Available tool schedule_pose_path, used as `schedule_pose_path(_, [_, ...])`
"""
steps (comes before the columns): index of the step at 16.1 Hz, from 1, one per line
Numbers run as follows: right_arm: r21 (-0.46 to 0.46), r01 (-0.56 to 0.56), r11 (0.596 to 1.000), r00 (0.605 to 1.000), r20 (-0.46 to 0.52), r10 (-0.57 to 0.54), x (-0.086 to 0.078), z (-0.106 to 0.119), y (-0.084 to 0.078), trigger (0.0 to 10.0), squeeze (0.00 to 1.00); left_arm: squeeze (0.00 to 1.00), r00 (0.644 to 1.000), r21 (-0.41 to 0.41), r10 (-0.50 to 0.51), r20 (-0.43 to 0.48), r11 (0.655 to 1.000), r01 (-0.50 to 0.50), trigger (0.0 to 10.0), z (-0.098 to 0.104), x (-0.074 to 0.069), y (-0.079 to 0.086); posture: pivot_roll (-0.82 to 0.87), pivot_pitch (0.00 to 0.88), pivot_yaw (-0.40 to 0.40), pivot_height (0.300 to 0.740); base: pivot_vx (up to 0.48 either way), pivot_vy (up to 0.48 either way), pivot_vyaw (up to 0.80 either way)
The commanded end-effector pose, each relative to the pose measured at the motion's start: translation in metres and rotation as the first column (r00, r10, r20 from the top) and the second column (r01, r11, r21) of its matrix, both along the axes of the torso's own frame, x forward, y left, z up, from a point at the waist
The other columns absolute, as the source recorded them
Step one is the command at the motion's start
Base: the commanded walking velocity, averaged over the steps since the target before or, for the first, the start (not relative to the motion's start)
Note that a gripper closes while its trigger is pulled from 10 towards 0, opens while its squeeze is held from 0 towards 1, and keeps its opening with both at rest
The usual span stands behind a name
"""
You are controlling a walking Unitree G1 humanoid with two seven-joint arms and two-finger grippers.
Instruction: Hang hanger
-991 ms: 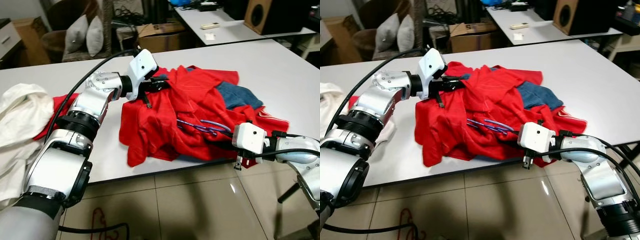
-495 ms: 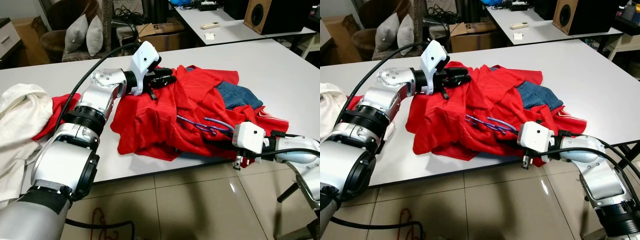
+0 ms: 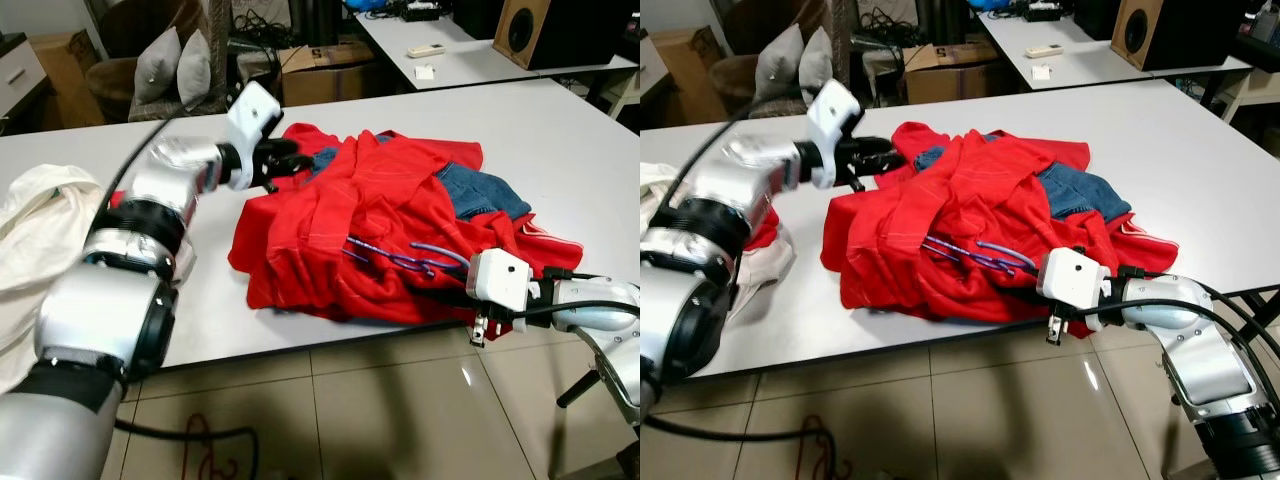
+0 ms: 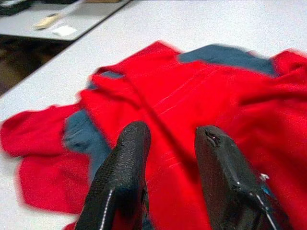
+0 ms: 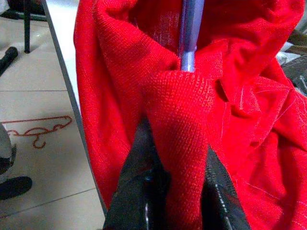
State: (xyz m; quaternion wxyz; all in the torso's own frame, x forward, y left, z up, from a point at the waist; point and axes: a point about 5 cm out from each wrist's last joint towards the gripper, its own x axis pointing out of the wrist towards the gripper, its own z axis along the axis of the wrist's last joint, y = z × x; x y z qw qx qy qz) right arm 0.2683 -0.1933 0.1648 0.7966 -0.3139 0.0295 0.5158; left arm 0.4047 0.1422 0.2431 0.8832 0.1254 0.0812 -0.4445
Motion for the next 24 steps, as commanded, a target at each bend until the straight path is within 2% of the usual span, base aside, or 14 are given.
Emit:
schedule_pose_path(1, [0.010,-0.007,1.000,1.000,0.025,0.007,0.001,0.009,0.001,0.0,0.00,0.00,0.999,-0.041,0.043,0.021,0.998,-0.042,10.0,0.010,0.002,0.009,-0.06,0.000,0.108,0.740,0.000,0.000,0.00])
schedule_pose_path(2, [0.014,-0.002,1.000,1.000,0.029,0.002,0.002,0.010,0.001,0.0,0.00,0.00,0.992,-0.069,0.120,0.049,0.991,-0.117,10.0,0.015,0.005,0.014,-0.06,0.000,0.107,0.740,0.000,0.000,0.00])
schedule_pose_path(3, [0.020,0.003,1.000,0.999,0.033,-0.004,0.003,0.012,0.000,0.0,0.00,0.00,0.959,-0.123,0.242,0.146,0.966,-0.225,10.0,0.028,0.009,0.023,-0.06,0.000,0.108,0.740,0.000,0.000,0.00])
schedule_pose_path(4, [0.040,0.007,0.999,0.999,0.032,-0.009,0.003,0.014,0.000,0.0,0.00,0.00,0.936,-0.189,0.279,0.215,0.952,-0.241,10.0,0.043,0.009,0.030,-0.07,0.000,0.106,0.740,0.000,0.000,0.00])
schedule_pose_path(6, [0.110,0.009,0.994,1.000,0.020,-0.011,0.001,0.020,0.001,0.0,0.00,0.00,0.944,-0.243,0.164,0.288,0.966,-0.093,10.0,0.064,0.002,0.035,-0.07,0.000,0.104,0.740,0.000,0.000,0.00])
schedule_pose_path(7, [0.171,0.017,0.985,1.000,0.011,-0.019,0.002,0.030,0.000,0.0,0.00,0.00,0.945,-0.174,0.041,0.325,0.985,0.018,10.0,0.072,-0.006,0.040,-0.07,0.000,0.103,0.740,0.000,0.000,0.00])
schedule_pose_path(9, [0.254,0.020,0.967,0.999,0.027,-0.028,0.006,0.050,-0.002,0.0,0.00,0.00,0.929,-0.156,0.061,0.366,0.988,-0.004,10.0,0.078,-0.009,0.050,-0.06,0.000,0.099,0.740,0.000,0.000,0.00])
schedule_pose_path(12, [0.278,0.016,0.960,0.999,0.041,-0.029,0.012,0.077,-0.012,0.0,0.00,0.00,0.888,-0.163,0.151,0.434,0.983,-0.087,10.0,0.076,-0.012,0.062,-0.05,0.000,0.085,0.740,0.000,0.000,0.00])
schedule_pose_path(15, [0.270,0.053,0.961,0.996,0.050,-0.069,0.014,0.099,-0.025,0.0,0.00,0.00,0.831,-0.248,0.335,0.444,0.937,-0.246,10.0,0.073,-0.015,0.083,-0.05,0.000,0.068,0.740,0.000,0.000,0.00])
schedule_pose_path(17, [0.329,0.039,0.943,0.995,0.076,-0.067,0.009,0.122,-0.030,0.0,0.00,0.00,0.770,-0.219,0.471,0.431,0.882,-0.417,10.0,0.052,-0.021,0.109,-0.05,0.000,0.060,0.740,0.000,0.000,0.00])
schedule_pose_path(19, [0.353,0.038,0.935,0.992,0.100,-0.078,0.005,0.133,-0.034,0.0,0.00,0.00,0.765,-0.205,0.506,0.399,0.862,-0.463,10.0,0.029,-0.028,0.113,-0.05,0.000,0.053,0.740,0.000,0.000,0.00])
schedule_pose_path(20, [0.381,0.056,0.923,0.986,0.122,-0.110,0.003,0.139,-0.035,10.0,0.00,0.00,0.780,-0.183,0.523,0.343,0.852,-0.491,10.0,-0.002,-0.037,0.107,-0.05,0.000,0.052,0.740,0.000,0.000,0.00])
schedule_pose_path(21, [0.387,0.065,0.920,0.985,0.122,-0.121,0.002,0.140,-0.034,10.0,0.00,0.00,0.783,-0.177,0.527,0.331,0.849,-0.497,10.0,-0.009,-0.040,0.104,-0.05,0.000,0.051,0.740,0.000,0.000,0.00])
schedule_pose_path(24, [0.420,0.142,0.896,0.975,0.098,-0.201,0.001,0.131,-0.026,10.0,0.00,0.00,0.837,-0.154,0.490,0.242,0.871,-0.466,10.0,-0.055,-0.071,0.067,-0.05,0.000,0.055,0.740,0.000,0.000,0.00])
